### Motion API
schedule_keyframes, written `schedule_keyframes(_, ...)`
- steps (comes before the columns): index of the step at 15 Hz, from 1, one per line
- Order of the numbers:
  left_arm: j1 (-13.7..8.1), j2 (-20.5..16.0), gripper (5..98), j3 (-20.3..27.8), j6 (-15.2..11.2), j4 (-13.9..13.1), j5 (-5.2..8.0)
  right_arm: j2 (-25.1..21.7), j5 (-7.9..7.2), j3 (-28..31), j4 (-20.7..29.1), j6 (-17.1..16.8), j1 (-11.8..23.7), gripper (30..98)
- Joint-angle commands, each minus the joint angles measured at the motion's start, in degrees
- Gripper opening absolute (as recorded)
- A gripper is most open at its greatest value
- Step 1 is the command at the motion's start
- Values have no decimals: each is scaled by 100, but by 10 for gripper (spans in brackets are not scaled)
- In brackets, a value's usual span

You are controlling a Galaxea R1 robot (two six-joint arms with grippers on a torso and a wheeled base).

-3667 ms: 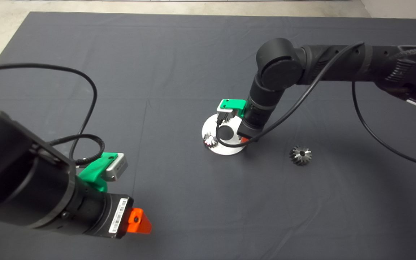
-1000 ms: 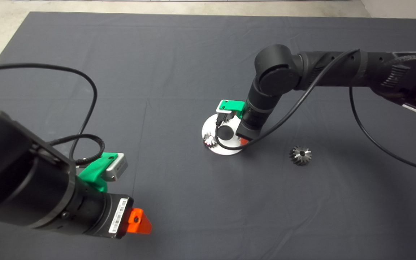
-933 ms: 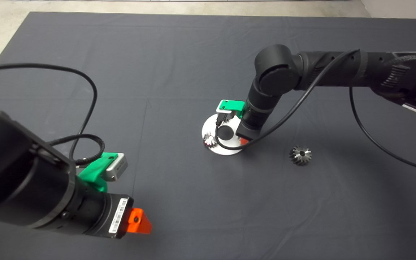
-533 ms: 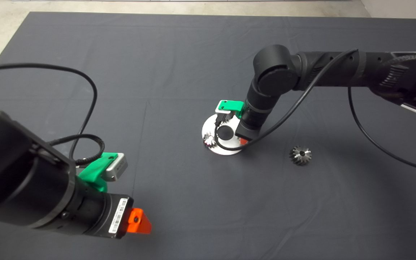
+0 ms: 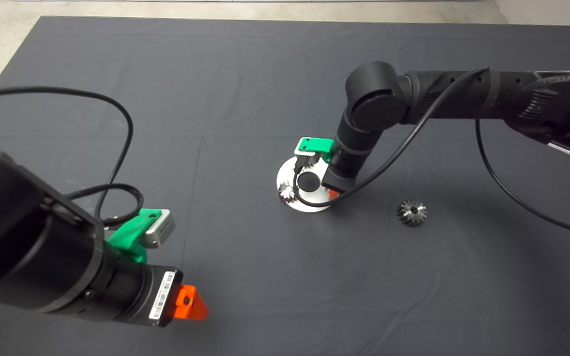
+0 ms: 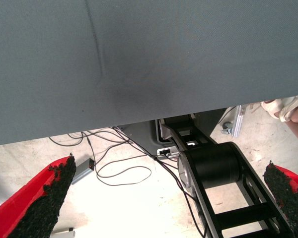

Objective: Remove an incorrectly installed larger gear and replace it with the correct smaller gear

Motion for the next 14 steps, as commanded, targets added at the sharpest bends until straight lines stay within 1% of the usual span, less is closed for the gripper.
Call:
schedule_keyframes(1, -54, -3, 977, 92, 9, -110, 1, -15, -702, 286, -202, -19, 39, 411)
schedule_keyframes(14, -54, 6, 977, 92, 9, -110, 1, -77, -702, 270, -203, -63, 30, 412)
